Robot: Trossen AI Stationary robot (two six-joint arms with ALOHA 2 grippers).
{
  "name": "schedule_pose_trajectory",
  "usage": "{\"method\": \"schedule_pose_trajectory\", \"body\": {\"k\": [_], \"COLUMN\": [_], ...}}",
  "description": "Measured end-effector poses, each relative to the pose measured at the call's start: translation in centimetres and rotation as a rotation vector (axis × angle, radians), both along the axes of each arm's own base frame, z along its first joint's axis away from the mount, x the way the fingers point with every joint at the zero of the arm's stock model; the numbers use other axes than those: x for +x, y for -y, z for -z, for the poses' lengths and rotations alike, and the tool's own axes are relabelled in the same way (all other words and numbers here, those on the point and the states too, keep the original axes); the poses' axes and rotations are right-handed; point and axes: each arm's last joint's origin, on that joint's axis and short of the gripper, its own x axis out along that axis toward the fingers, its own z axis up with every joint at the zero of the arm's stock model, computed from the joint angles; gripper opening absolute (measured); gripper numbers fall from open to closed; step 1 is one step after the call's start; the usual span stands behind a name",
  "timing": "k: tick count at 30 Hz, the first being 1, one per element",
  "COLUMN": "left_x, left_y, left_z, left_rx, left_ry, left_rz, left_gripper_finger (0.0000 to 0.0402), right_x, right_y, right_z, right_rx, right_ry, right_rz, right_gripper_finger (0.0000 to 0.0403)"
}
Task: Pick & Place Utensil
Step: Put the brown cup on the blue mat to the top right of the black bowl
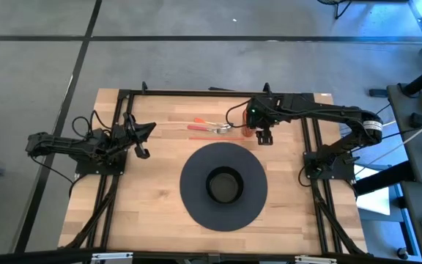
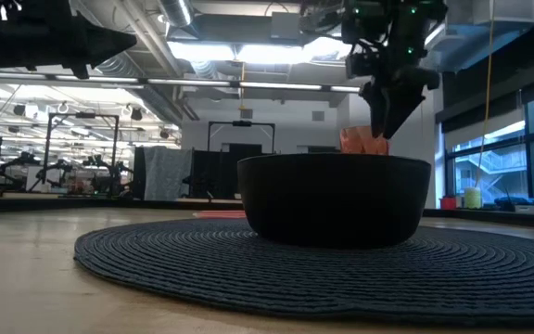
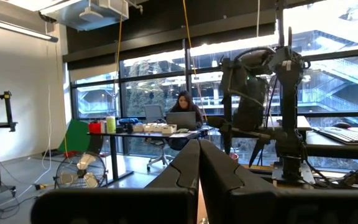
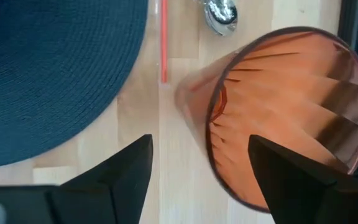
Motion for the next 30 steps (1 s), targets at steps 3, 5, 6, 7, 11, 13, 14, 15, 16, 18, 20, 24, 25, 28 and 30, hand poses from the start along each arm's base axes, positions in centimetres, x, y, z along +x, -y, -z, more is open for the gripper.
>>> {"method": "schedule_pose_trajectory", "body": {"k": [3,5,6,7,11,13,14,15,16,18,20,24,25,28,30], "left_x": [0.0,0.0,0.0,0.0,0.0,0.0,0.0,0.0,0.0,0.0,0.0,0.0,0.0,0.0,0.0], "left_y": [0.0,0.0,0.0,0.0,0.0,0.0,0.0,0.0,0.0,0.0,0.0,0.0,0.0,0.0,0.0], "left_z": [0.0,0.0,0.0,0.0,0.0,0.0,0.0,0.0,0.0,0.0,0.0,0.0,0.0,0.0,0.0], "left_rx": [-0.001,-0.001,-0.001,-0.001,0.0,0.0,0.0,0.0,0.0,0.0,-0.001,-0.001,0.0,0.0,0.0], "left_ry": [0.0,0.0,0.001,0.0,0.0,0.0,0.0,0.0,0.0,0.0,0.0,0.0,0.0,0.0,-0.001], "left_rz": [0.0,0.0,0.001,0.001,0.001,0.001,0.0,0.001,0.001,0.001,0.001,0.001,0.001,0.001,0.0], "left_gripper_finger": [0.0001,0.0002,0.0004,0.0005,0.0005,0.0002,0.0002,0.0001,0.0002,0.0004,0.0005,0.0003,0.0002,0.0001,0.0004], "right_x": [0.0,-0.1,-0.1,-0.1,-0.3,-0.4,-0.4,-0.3,-0.3,-0.2,-0.2,-0.2,-0.2,-0.3,-0.2], "right_y": [0.3,0.4,0.5,0.5,0.5,0.5,0.5,0.5,0.5,0.5,0.5,0.5,0.5,0.5,0.6], "right_z": [0.5,0.9,1.1,1.2,1.9,2.0,2.0,2.0,2.0,2.0,2.0,2.0,2.0,2.1,1.8], "right_rx": [0.0,0.015,0.023,0.029,0.036,0.036,0.036,0.035,0.034,0.033,0.033,0.034,0.034,0.032,0.02], "right_ry": [0.009,0.016,0.019,0.017,0.005,0.003,0.003,0.005,0.008,0.009,0.008,0.007,0.005,-0.004,-0.001], "right_rz": [-0.001,-0.004,-0.004,-0.004,-0.002,-0.004,-0.003,-0.004,-0.004,-0.005,-0.006,-0.004,-0.005,-0.025,-0.023], "right_gripper_finger": [0.0261,0.0261,0.0261,0.0261,0.0261,0.0257,0.0252,0.0245,0.0235,0.021,0.0176,0.0093,0.0071,0.0016,0.0016]}}
